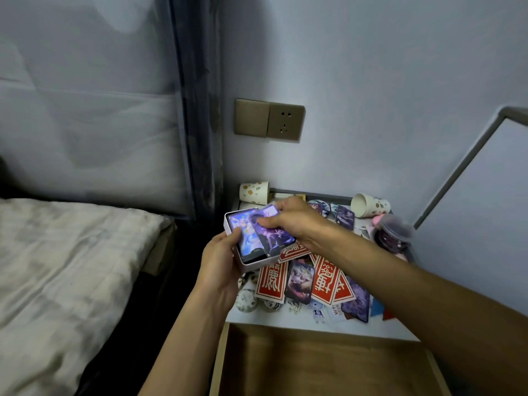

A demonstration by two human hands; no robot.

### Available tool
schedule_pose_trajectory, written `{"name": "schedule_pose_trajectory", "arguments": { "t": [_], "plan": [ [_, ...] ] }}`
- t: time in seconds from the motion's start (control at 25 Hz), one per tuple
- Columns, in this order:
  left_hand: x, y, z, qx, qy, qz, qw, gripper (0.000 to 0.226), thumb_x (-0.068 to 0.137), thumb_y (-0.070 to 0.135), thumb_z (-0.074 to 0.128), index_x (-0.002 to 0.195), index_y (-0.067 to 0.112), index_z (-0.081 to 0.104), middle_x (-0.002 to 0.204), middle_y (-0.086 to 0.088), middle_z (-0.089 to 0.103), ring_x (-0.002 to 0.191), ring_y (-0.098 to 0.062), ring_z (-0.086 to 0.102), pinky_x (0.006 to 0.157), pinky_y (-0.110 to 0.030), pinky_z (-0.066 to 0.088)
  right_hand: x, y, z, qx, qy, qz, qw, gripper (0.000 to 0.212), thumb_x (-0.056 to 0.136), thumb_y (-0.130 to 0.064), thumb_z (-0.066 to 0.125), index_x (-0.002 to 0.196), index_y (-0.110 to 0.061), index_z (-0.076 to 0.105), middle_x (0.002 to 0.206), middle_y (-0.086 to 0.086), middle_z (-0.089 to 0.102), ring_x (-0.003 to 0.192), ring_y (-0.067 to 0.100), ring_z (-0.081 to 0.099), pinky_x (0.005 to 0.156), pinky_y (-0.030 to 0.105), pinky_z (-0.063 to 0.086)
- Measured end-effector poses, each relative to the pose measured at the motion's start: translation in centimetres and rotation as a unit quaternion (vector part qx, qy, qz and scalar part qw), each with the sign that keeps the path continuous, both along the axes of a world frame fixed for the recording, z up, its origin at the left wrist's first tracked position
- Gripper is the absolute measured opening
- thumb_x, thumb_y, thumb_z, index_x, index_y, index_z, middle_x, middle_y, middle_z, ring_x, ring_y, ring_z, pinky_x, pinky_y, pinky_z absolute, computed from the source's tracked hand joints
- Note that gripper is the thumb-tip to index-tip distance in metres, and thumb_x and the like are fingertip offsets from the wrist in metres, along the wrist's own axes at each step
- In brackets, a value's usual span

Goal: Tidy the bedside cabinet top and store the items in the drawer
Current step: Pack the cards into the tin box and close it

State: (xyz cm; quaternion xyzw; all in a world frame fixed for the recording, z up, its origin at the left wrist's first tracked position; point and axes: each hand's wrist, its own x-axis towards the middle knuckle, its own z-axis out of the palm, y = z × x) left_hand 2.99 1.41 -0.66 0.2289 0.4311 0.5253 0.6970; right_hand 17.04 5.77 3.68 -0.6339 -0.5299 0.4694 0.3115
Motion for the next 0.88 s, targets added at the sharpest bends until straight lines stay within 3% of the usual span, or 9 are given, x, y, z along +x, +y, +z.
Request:
{"name": "schedule_pose_trajectory", "arguments": {
  "t": [0.12, 0.24, 0.32, 0.4, 0.56, 0.64, 0.72, 0.88],
  "plan": [
    [0.0, 0.2, 0.1, 0.005, 0.004, 0.003, 1.000, 0.025, 0.097, 0.007, 0.049, 0.115, -0.004, 0.063, 0.100, -0.023, 0.073, 0.079, -0.032, 0.072, 0.085, -0.053, 0.054, -0.4, 0.0, 0.0, -0.010, 0.003, -0.006, 1.000, 0.018, 0.081, -0.014, 0.077, 0.094, -0.005, 0.070, 0.074, 0.007, 0.075, 0.065, 0.018, 0.073, 0.062, 0.028, 0.057],
    [0.3, 0.2, -0.1, 0.003, 0.020, 0.020, 1.000, 0.024, 0.098, 0.004, 0.048, 0.115, -0.003, 0.063, 0.095, -0.020, 0.074, 0.071, -0.027, 0.072, 0.076, -0.048, 0.056, -0.9, -0.3, -0.1, 0.021, -0.088, -0.012, 0.996, 0.009, 0.086, -0.016, 0.069, 0.091, -0.009, 0.068, 0.077, 0.007, 0.075, 0.069, 0.020, 0.073, 0.060, 0.027, 0.053],
    [0.4, 0.1, -0.2, 0.003, 0.027, 0.024, 0.999, 0.023, 0.098, 0.003, 0.046, 0.114, -0.002, 0.063, 0.091, -0.017, 0.074, 0.067, -0.023, 0.072, 0.069, -0.043, 0.058, -0.9, -0.3, 0.3, 0.036, -0.153, -0.008, 0.987, 0.014, 0.089, -0.016, 0.059, 0.092, -0.005, 0.068, 0.084, 0.012, 0.073, 0.077, 0.026, 0.072, 0.064, 0.031, 0.050],
    [0.2, 0.2, -0.2, -0.006, 0.025, 0.027, 0.999, 0.024, 0.098, 0.003, 0.045, 0.114, -0.002, 0.062, 0.095, -0.018, 0.074, 0.069, -0.024, 0.072, 0.065, -0.041, 0.059, -0.4, -0.1, 1.2, 0.032, -0.172, 0.007, 0.985, 0.019, 0.091, -0.014, 0.055, 0.088, -0.002, 0.069, 0.077, 0.010, 0.070, 0.071, 0.022, 0.067, 0.062, 0.029, 0.046],
    [0.1, 0.1, 0.1, -0.009, 0.013, 0.011, 1.000, 0.024, 0.097, 0.004, 0.048, 0.114, -0.003, 0.063, 0.099, -0.020, 0.074, 0.077, -0.029, 0.072, 0.072, -0.046, 0.059, 0.5, 0.3, 2.6, 0.009, -0.112, 0.021, 0.993, 0.014, 0.093, -0.018, 0.061, 0.088, -0.009, 0.070, 0.051, -0.006, 0.059, 0.044, 0.006, 0.048, 0.040, 0.017, 0.034],
    [0.3, -0.1, 0.2, -0.014, -0.004, -0.006, 1.000, 0.027, 0.098, 0.010, 0.050, 0.118, -0.002, 0.062, 0.103, -0.022, 0.073, 0.091, -0.034, 0.071, 0.089, -0.054, 0.054, 0.0, 0.5, 2.2, 0.009, -0.111, 0.032, 0.993, 0.013, 0.094, -0.019, 0.062, 0.091, -0.009, 0.070, 0.042, -0.009, 0.056, 0.036, 0.002, 0.045, 0.039, 0.017, 0.034],
    [0.3, -0.1, 0.1, -0.022, -0.020, -0.014, 0.999, 0.030, 0.098, 0.016, 0.050, 0.120, -0.002, 0.062, 0.108, -0.023, 0.071, 0.104, -0.040, 0.067, 0.101, -0.060, 0.044, -0.6, 0.5, 1.5, 0.018, -0.137, 0.044, 0.989, 0.013, 0.093, -0.021, 0.064, 0.090, -0.010, 0.069, 0.042, -0.008, 0.055, 0.032, 0.000, 0.044, 0.039, 0.016, 0.033],
    [0.0, 0.1, 0.0, -0.039, -0.038, -0.009, 0.998, 0.037, 0.100, 0.024, 0.047, 0.123, -0.002, 0.060, 0.111, -0.024, 0.070, 0.108, -0.042, 0.064, 0.103, -0.061, 0.042, -1.0, 0.7, 1.5, 0.046, -0.154, 0.051, 0.986, 0.014, 0.092, -0.022, 0.065, 0.083, -0.012, 0.068, 0.054, -0.001, 0.058, 0.032, 0.000, 0.044, 0.035, 0.012, 0.033]
  ]
}}
